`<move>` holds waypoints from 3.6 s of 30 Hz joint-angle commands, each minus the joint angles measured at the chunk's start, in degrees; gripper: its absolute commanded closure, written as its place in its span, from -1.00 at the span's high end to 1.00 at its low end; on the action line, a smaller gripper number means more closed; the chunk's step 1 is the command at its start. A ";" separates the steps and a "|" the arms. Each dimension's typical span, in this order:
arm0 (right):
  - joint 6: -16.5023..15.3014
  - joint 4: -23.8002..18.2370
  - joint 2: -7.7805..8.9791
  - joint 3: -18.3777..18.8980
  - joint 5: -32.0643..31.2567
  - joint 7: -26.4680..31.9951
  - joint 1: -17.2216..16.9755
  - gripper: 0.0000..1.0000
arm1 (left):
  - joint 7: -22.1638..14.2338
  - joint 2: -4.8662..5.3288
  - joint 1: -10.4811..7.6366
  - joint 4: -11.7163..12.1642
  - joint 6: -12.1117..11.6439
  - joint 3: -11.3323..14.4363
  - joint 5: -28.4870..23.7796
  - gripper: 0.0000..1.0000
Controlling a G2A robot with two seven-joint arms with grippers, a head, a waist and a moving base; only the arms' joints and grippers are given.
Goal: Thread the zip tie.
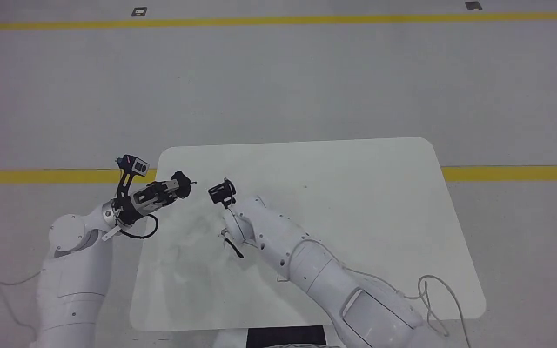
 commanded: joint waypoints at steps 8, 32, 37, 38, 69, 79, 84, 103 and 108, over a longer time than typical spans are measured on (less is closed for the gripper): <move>0.75 2.19 -0.32 -0.57 -0.24 -0.71 0.89 -0.52 | 0.00 0.00 0.00 0.00 0.00 0.00 0.00 -1.00; 1.73 4.91 -0.82 -1.96 4.42 -3.86 2.58 -1.00 | 0.00 0.00 0.00 0.00 0.00 0.00 0.00 -1.00; 1.64 -2.24 0.76 1.06 4.20 -3.28 -0.64 -1.00 | 0.00 0.00 0.00 0.00 0.00 0.00 0.00 -1.00; 1.35 -4.60 1.36 1.95 3.68 -2.83 -1.71 -1.00 | 0.00 0.00 0.00 0.00 0.00 0.00 0.00 -1.00; -22.23 -36.39 9.83 17.53 7.15 -0.56 -20.01 -1.00 | 0.00 0.00 0.00 0.00 0.00 0.00 0.00 -1.00; -32.66 -39.60 11.72 22.02 10.22 -10.58 -24.20 -1.00 | -1.52 0.37 -0.57 4.16 7.99 0.94 -5.46 -1.00; -37.24 -40.92 13.22 22.59 14.81 -15.25 -24.72 -1.00 | -1.73 1.27 -1.51 7.78 14.09 3.94 -11.25 -1.00; -37.24 -34.67 19.57 11.68 23.33 -28.77 -14.43 -1.00 | -1.73 6.87 -3.33 12.25 16.02 12.84 -22.17 -1.00; -37.21 -34.73 19.58 11.72 23.31 -29.06 -14.52 -1.00 | -1.26 6.86 -3.29 12.31 16.06 12.86 -22.11 -1.00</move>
